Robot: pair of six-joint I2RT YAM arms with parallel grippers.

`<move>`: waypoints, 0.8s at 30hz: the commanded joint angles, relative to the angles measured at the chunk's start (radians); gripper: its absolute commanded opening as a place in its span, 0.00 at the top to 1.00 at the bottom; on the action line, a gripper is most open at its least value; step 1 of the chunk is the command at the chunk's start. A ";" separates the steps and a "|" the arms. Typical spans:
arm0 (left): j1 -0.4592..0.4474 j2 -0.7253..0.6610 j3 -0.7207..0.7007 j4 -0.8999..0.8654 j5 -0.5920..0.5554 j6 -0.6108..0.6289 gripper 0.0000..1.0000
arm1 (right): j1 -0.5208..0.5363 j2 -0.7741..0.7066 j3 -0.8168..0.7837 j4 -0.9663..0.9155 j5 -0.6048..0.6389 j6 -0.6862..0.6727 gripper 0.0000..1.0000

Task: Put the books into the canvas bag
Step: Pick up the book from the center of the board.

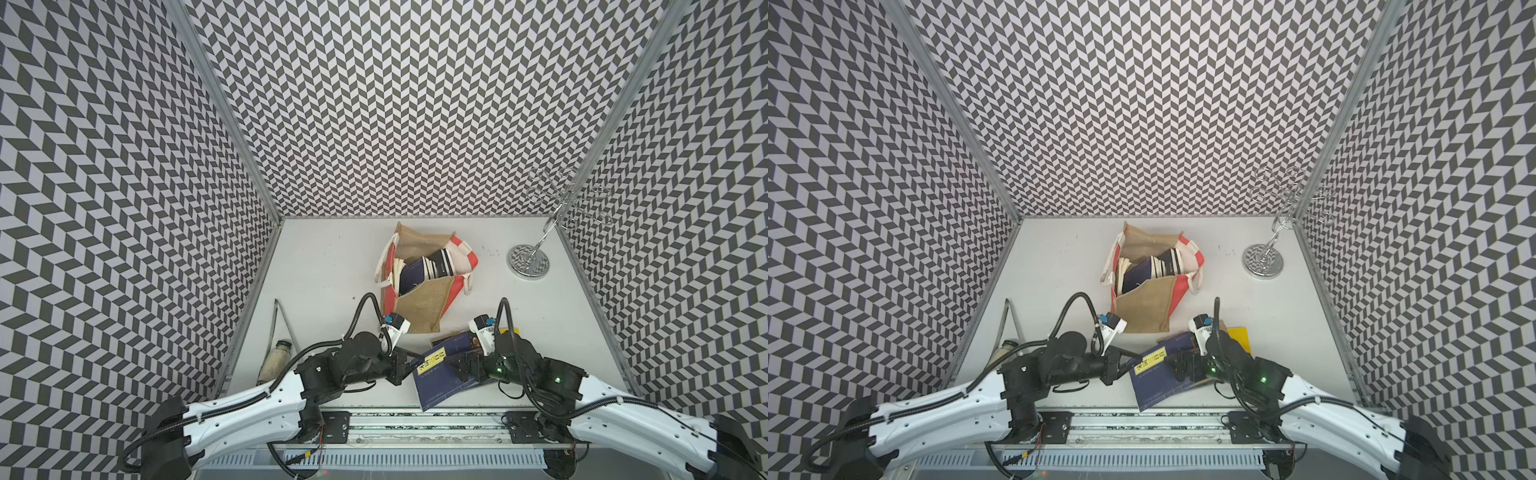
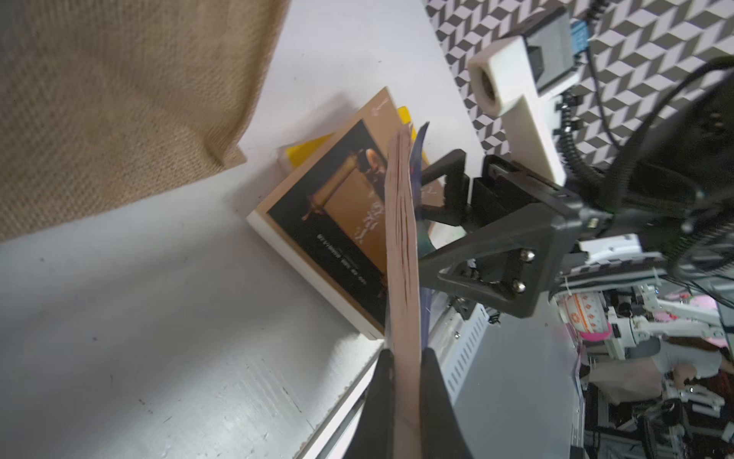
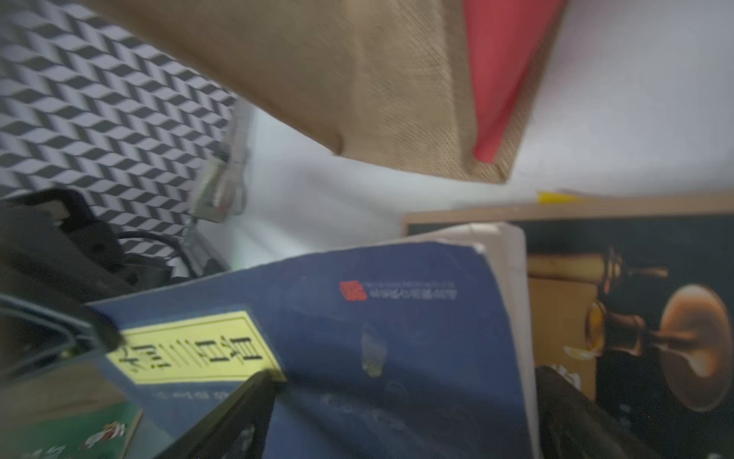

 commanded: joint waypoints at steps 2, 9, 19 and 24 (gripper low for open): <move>-0.002 -0.093 0.188 -0.212 0.010 0.163 1.00 | 0.005 -0.200 0.046 0.118 -0.016 -0.151 0.00; -0.002 -0.182 0.386 -0.390 -0.038 0.323 1.00 | 0.003 -0.222 0.164 0.142 -0.031 -0.305 0.01; -0.002 -0.163 0.513 -0.480 -0.148 0.488 1.00 | 0.002 -0.006 0.314 0.171 -0.331 -0.394 0.23; -0.001 -0.123 0.534 -0.460 -0.272 0.502 1.00 | 0.002 0.014 0.390 0.166 -0.323 -0.369 0.94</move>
